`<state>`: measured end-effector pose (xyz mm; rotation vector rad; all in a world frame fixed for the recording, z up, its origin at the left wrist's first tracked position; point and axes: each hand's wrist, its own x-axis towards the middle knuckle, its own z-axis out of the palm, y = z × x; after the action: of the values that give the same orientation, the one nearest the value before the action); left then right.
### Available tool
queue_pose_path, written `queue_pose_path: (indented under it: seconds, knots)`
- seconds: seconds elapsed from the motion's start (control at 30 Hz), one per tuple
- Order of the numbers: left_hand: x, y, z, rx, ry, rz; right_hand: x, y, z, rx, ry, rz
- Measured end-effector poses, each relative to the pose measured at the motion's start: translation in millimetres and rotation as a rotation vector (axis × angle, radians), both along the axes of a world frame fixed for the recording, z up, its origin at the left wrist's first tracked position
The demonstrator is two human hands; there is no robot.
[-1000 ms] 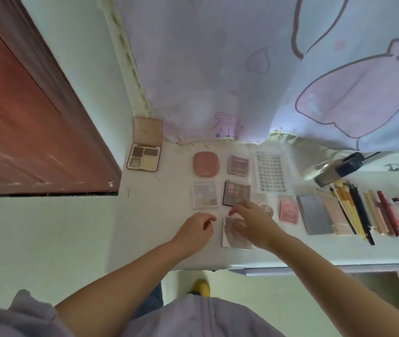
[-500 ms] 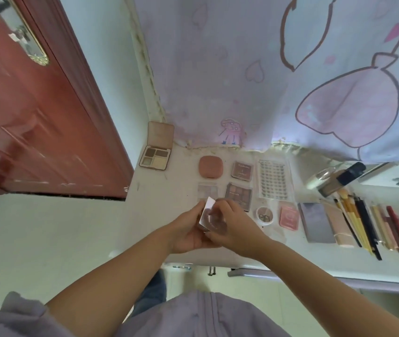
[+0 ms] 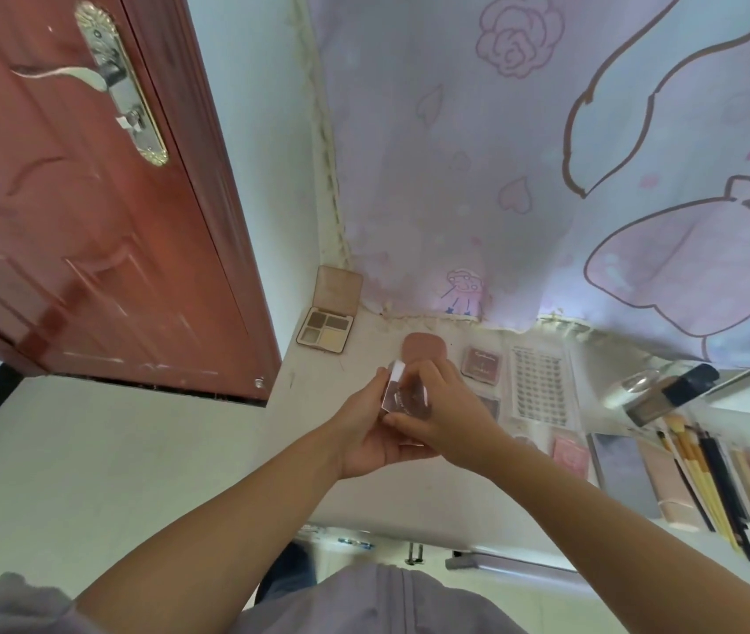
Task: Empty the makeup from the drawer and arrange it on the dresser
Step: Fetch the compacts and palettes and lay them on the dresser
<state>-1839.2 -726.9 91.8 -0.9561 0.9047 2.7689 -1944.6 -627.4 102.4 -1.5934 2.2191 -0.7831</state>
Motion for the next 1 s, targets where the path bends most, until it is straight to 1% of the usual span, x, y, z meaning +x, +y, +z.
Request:
queue_pose_path:
  seconds: [0.13, 0.33, 0.57, 0.67, 0.83, 0.87, 0.93, 1.0]
  knots:
    - [-5, -7, 4, -0.009, 0.024, 0.0, -4, -5, 5, 0.002, 0.034, -0.005]
    - [-8, -17, 5, -0.02, 0.047, -0.061, -9, -11, 14, -0.009, -0.073, -0.009]
    - [-9, -27, 6, -0.013, 0.042, -0.062, -7, -20, 23, -0.012, -0.079, 0.023]
    - [-10, -30, 8, -0.047, 0.042, -0.086, -10, -25, 27, 0.014, -0.064, 0.057]
    - [-13, -35, 13, -0.107, 0.068, -0.139, -14, -31, 32, -0.019, -0.087, 0.058]
    - [-13, -36, 13, -0.111, 0.071, -0.147, -15, -32, 32, -0.025, -0.108, 0.054]
    - [-9, -39, 12, -0.094, 0.071, -0.159, -19, -34, 34, -0.056, -0.229, 0.04]
    - [-3, -42, 10, -0.055, 0.075, -0.173, -23, -37, 37, -0.039, -0.293, 0.073]
